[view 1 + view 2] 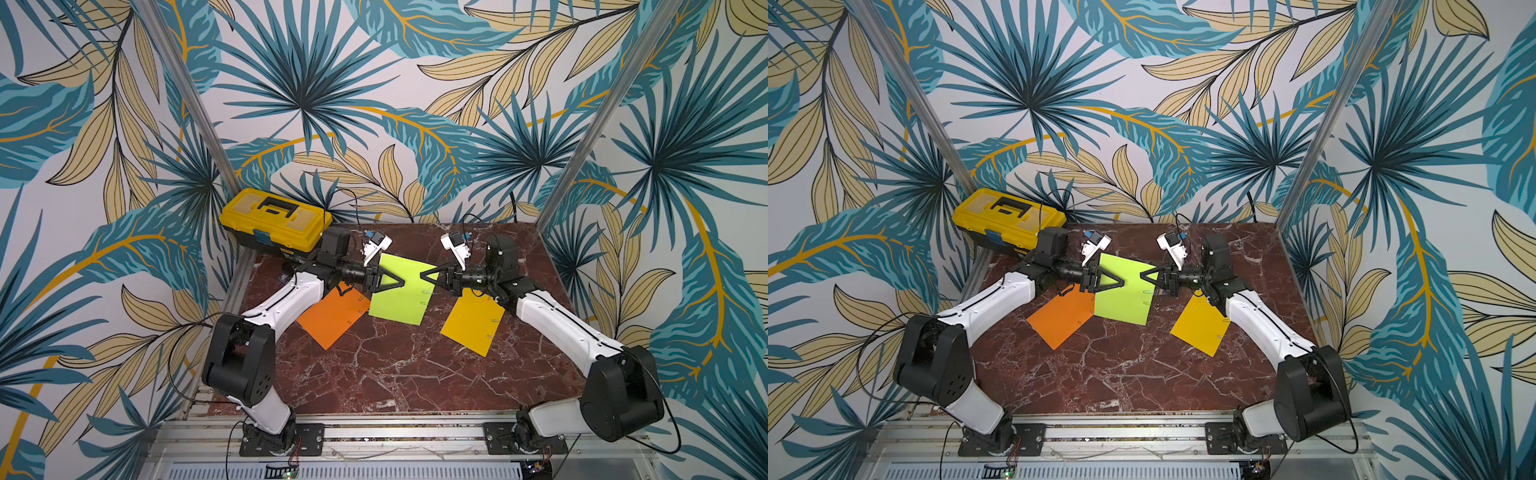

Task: Unclip the paperclips from the documents
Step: Adjust the document.

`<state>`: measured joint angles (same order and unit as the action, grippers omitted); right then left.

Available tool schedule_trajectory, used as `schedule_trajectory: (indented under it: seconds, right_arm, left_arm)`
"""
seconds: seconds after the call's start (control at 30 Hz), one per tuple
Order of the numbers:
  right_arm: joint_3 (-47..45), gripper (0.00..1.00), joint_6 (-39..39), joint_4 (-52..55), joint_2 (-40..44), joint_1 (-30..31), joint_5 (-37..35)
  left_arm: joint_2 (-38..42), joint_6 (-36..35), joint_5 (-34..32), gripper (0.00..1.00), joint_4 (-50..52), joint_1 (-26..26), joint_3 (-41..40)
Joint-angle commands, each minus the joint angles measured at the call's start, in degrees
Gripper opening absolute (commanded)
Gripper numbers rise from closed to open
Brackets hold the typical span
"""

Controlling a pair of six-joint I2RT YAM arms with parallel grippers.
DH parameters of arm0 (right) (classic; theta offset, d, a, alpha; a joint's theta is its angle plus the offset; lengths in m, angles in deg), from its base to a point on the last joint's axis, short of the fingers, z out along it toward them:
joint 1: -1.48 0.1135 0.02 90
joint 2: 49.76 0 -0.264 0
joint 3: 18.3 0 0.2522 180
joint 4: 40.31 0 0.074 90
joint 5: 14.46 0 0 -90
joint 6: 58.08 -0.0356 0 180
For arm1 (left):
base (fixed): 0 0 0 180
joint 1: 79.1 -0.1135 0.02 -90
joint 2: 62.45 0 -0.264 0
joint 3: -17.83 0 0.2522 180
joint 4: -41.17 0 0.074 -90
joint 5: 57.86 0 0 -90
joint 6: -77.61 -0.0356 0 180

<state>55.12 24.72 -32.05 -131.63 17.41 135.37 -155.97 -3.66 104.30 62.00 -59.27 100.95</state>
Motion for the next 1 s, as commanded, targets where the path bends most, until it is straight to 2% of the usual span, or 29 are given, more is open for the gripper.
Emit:
schedule_trajectory:
  seconds: [0.0, 0.17, 0.33, 0.4, 0.63, 0.83, 0.97]
  right_arm:
    - [0.98, 0.00, 0.96, 1.64, 0.30, -0.40, -0.60]
    - [1.33, 0.00, 0.45, 1.22, 0.12, -0.28, -0.76]
    - [1.51, 0.00, 0.81, 2.07, -0.14, -0.35, -1.02]
    - [1.44, 0.00, 0.80, 2.08, -0.11, -0.29, -1.36]
    - [1.60, 0.00, 1.36, 2.44, 0.30, -0.37, -2.57]
    - [1.77, 0.00, 1.36, 2.45, 0.47, -0.65, -3.25]
    - [2.12, 0.00, 1.38, 2.50, 0.44, -0.79, -3.32]
  left_arm:
    - [1.57, 1.28, -0.78, 0.41, -2.94, -0.04, -0.74]
    - [1.09, 1.43, -0.85, 0.38, -3.03, 0.46, -0.76]
    - [0.73, 1.46, -1.05, 0.26, -3.03, 0.58, -0.59]
    - [0.55, 1.55, -1.14, 0.24, -3.03, 0.66, -0.69]
    - [-0.24, 1.73, -1.41, 0.24, -3.07, 0.95, -0.76]
    - [-1.04, 2.08, -1.16, 0.35, -3.08, 1.07, -0.88]
    - [-1.48, 2.17, -1.15, 0.35, -3.06, 1.16, -0.74]
